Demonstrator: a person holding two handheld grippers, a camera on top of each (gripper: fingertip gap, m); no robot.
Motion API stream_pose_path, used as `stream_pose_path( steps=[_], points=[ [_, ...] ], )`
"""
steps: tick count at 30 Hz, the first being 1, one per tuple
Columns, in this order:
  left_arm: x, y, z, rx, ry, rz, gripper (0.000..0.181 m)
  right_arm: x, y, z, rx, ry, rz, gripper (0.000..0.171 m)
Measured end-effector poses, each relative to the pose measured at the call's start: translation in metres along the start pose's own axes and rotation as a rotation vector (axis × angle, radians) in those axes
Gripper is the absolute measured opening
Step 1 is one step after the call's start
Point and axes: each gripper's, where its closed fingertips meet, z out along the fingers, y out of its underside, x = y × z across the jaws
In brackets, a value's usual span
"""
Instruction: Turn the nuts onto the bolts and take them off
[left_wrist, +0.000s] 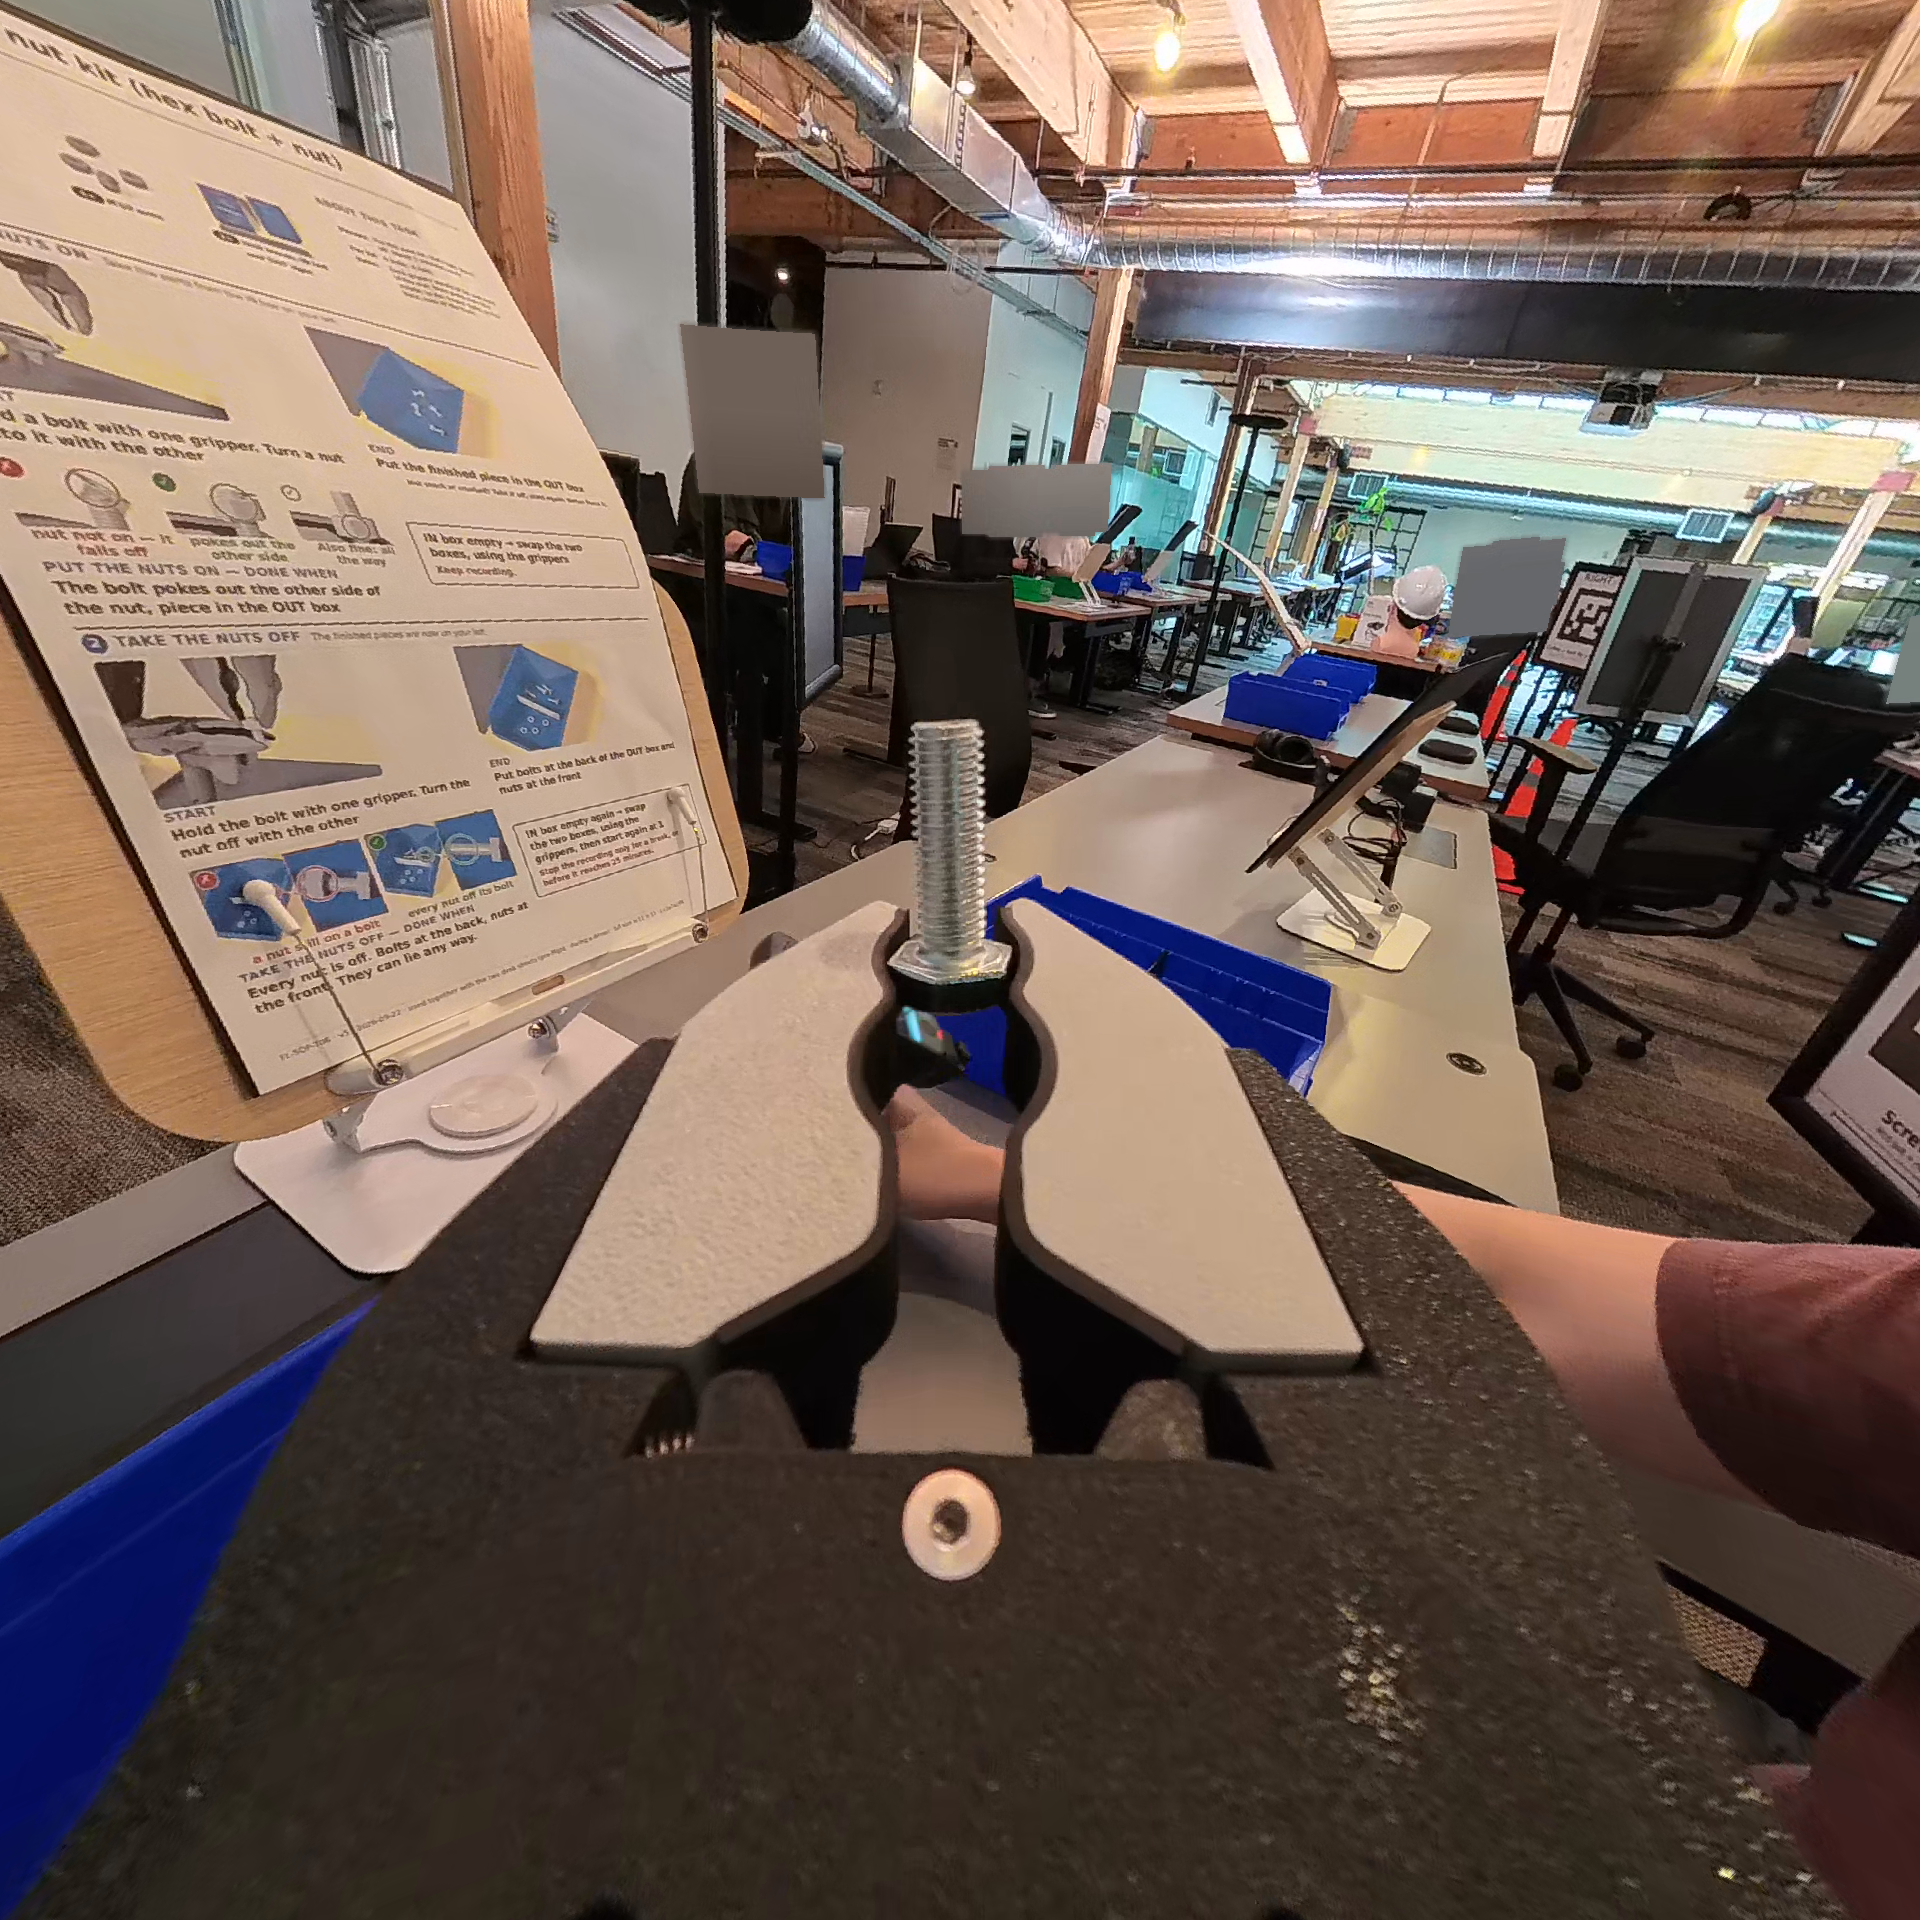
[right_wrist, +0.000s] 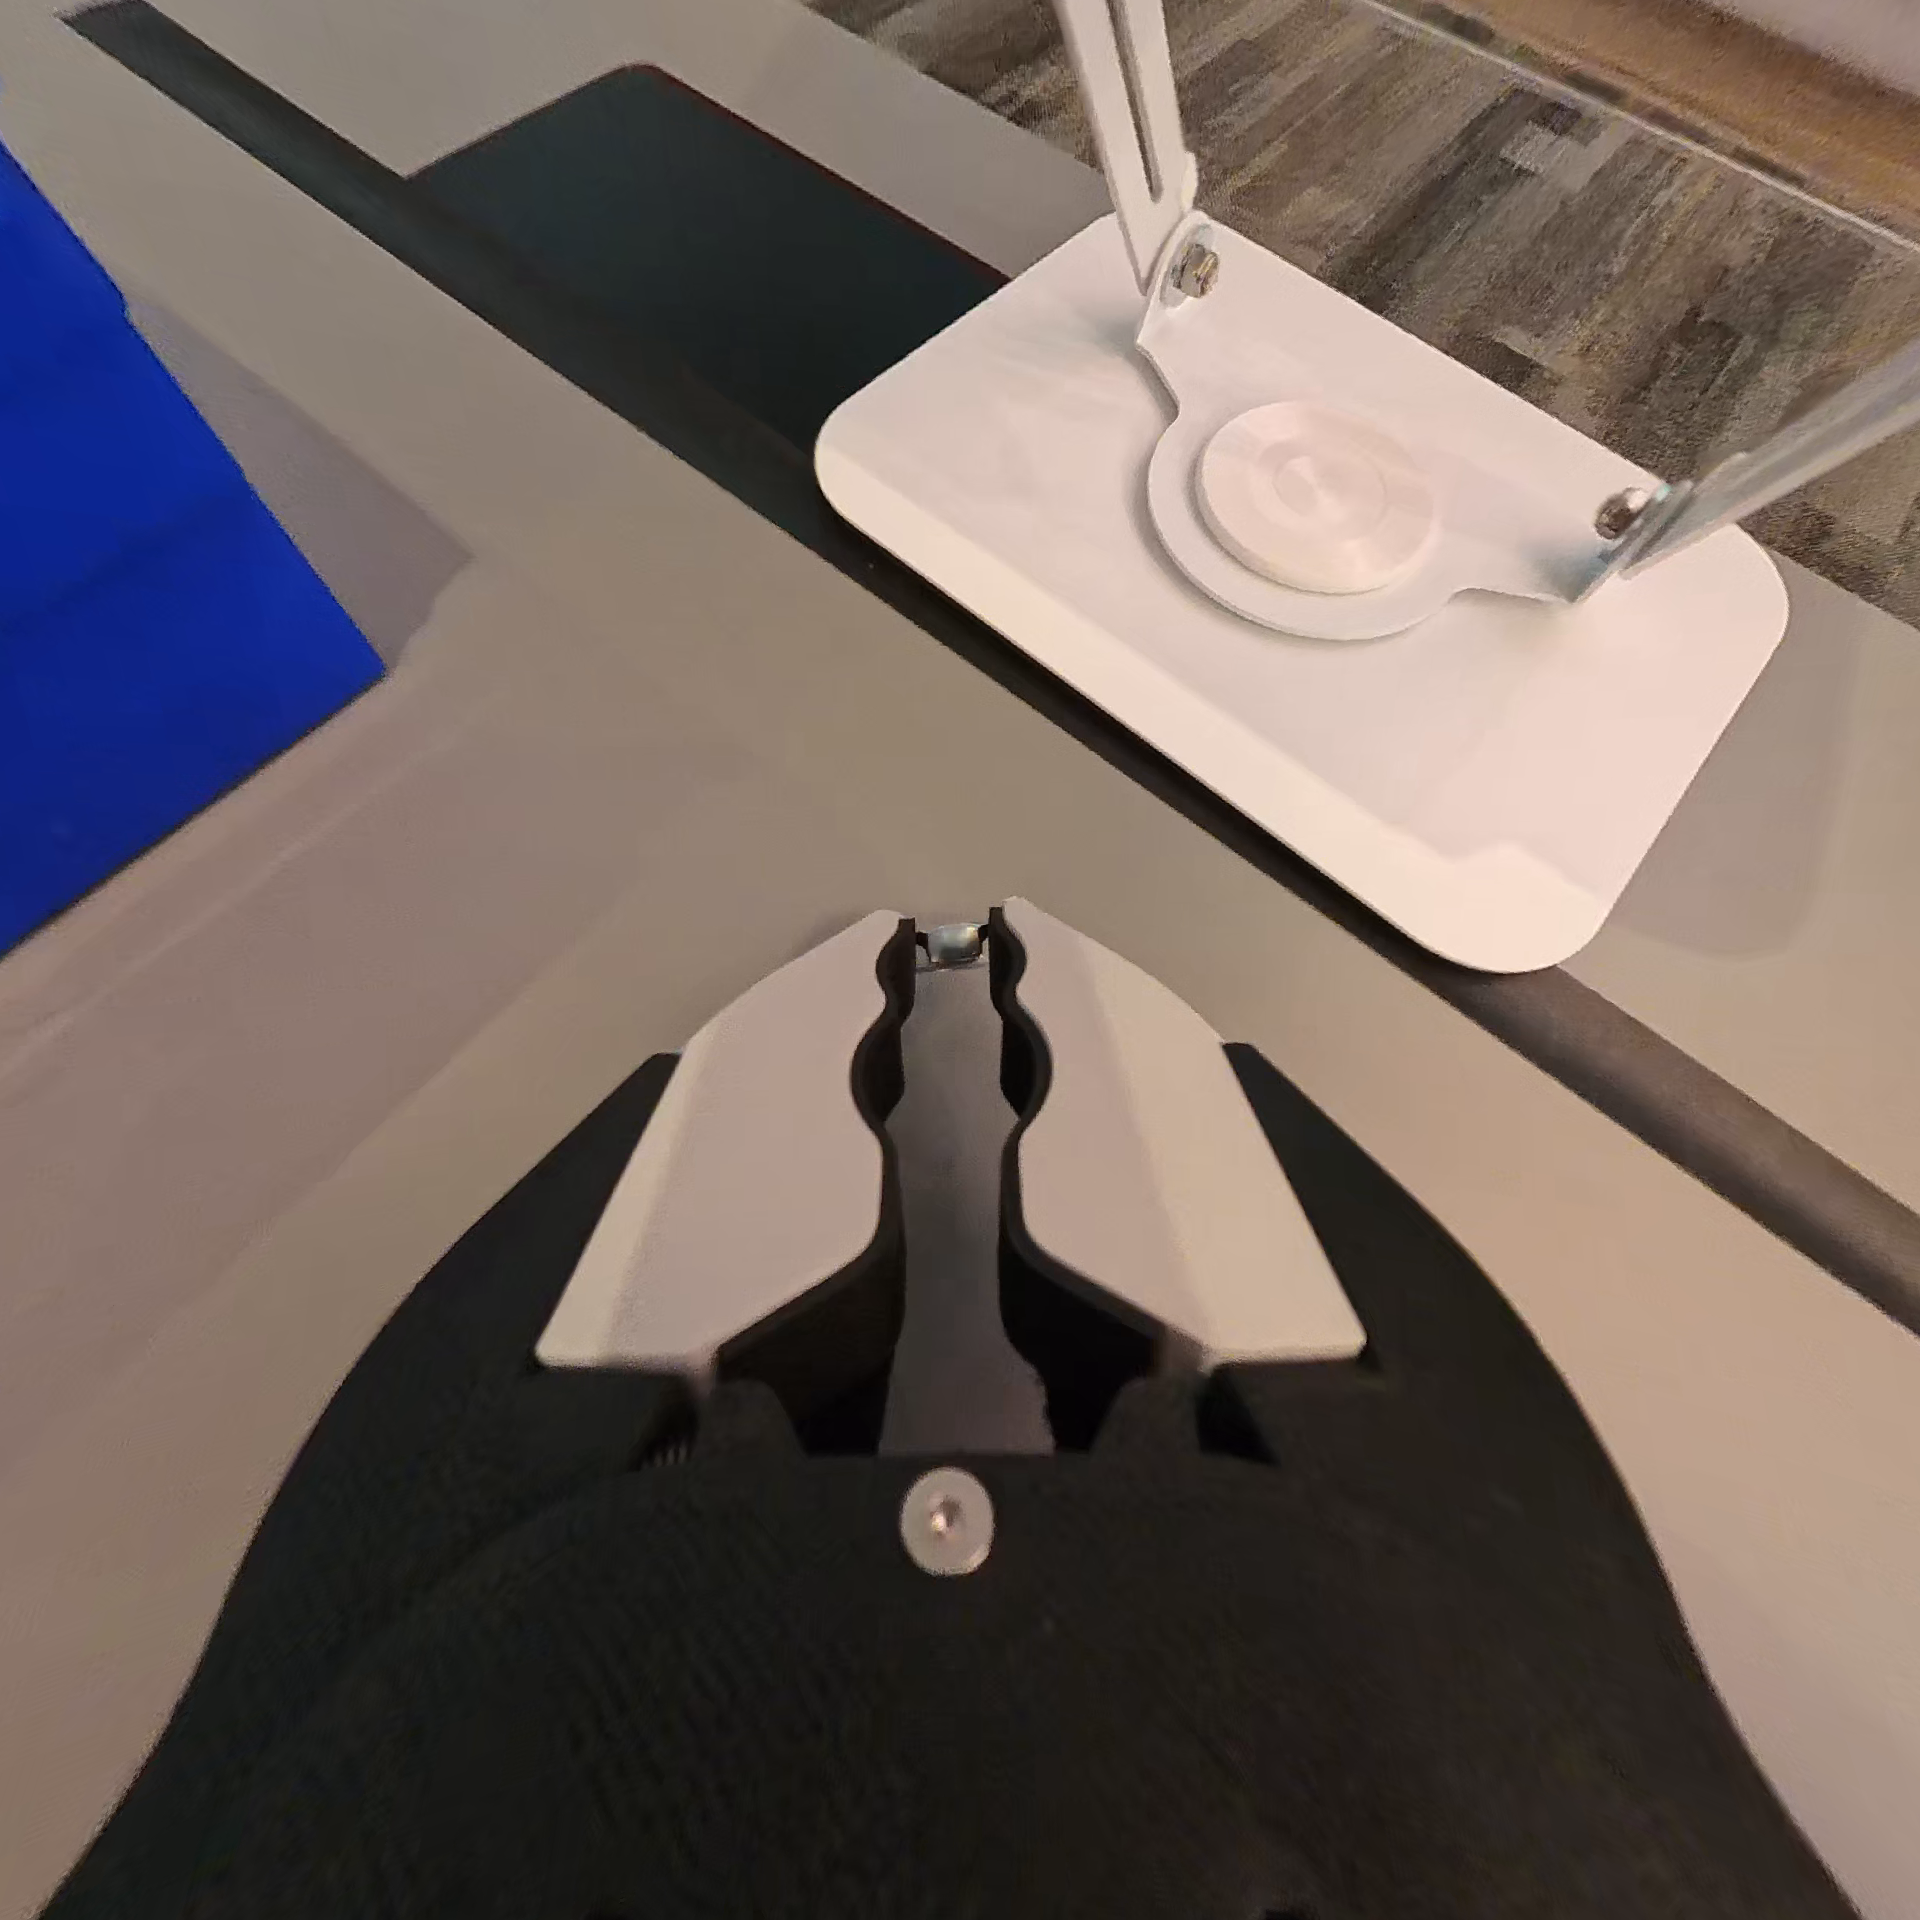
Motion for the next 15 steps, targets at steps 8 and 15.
stream_pose_path(
  steps=[8, 15],
  points=[
    [0.0, -0.001, -0.002, 0.002, 0.004, -0.004, 0.014, -0.002, -0.002, 0.013, -0.038, 0.041, -0.047, 0.014],
    [0.002, -0.002, -0.003, 0.005, 0.008, 0.0, 0.014, 0.0, -0.001, 0.017, -0.044, 0.039, 0.001, 0.015]
  ],
)
